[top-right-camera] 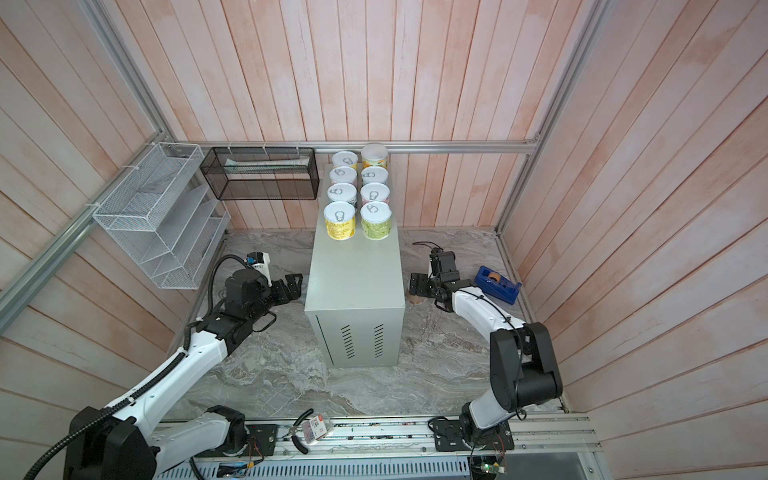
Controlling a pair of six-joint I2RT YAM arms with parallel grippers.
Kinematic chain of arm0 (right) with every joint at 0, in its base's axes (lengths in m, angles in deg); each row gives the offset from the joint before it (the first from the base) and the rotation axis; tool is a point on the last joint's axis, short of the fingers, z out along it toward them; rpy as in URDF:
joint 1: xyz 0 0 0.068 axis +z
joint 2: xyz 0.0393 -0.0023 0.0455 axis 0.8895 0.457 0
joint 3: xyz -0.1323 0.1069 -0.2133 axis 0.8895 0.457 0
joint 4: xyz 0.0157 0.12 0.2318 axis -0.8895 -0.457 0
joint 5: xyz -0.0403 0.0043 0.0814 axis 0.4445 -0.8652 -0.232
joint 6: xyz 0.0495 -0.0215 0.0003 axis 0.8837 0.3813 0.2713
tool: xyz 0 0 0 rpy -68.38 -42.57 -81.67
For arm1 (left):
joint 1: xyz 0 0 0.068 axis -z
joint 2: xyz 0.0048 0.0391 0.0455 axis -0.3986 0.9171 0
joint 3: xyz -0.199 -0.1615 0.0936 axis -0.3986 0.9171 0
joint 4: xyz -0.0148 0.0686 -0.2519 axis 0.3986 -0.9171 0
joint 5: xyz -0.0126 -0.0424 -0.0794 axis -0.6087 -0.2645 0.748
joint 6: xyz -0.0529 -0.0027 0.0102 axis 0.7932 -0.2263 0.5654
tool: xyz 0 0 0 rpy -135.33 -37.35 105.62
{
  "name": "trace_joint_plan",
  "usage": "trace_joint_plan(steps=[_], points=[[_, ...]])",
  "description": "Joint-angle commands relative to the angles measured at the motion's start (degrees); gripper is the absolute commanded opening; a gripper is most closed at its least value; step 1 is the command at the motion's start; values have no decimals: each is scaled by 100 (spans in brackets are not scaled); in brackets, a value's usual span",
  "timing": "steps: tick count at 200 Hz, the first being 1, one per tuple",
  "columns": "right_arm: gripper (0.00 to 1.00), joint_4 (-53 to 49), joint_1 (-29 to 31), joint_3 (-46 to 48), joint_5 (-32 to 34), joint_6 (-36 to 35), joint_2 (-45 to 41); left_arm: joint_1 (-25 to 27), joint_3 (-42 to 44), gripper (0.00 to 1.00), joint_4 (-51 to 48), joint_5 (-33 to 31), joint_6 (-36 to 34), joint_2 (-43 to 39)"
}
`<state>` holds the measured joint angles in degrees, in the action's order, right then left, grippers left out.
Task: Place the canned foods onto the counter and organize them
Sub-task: 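Close the right gripper on the orange-labelled floor can while the left gripper hovers, then lift the orange-labelled can with the right gripper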
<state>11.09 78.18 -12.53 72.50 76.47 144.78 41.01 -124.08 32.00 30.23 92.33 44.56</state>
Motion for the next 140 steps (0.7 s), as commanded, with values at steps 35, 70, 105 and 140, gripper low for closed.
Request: trace_joint_plan(steps=[35,70,105,140], points=[[93,-50,343,-552,511,-133,891,-40,244,98,301,279,39,89],[92,-219,442,-801,963,21,1421,-36,264,97,348,335,21,147],[87,-274,442,-975,1103,129,1786,-35,246,97,380,360,-25,233],[70,-388,447,-1161,944,123,1993,-37,140,97,265,363,-111,322]])
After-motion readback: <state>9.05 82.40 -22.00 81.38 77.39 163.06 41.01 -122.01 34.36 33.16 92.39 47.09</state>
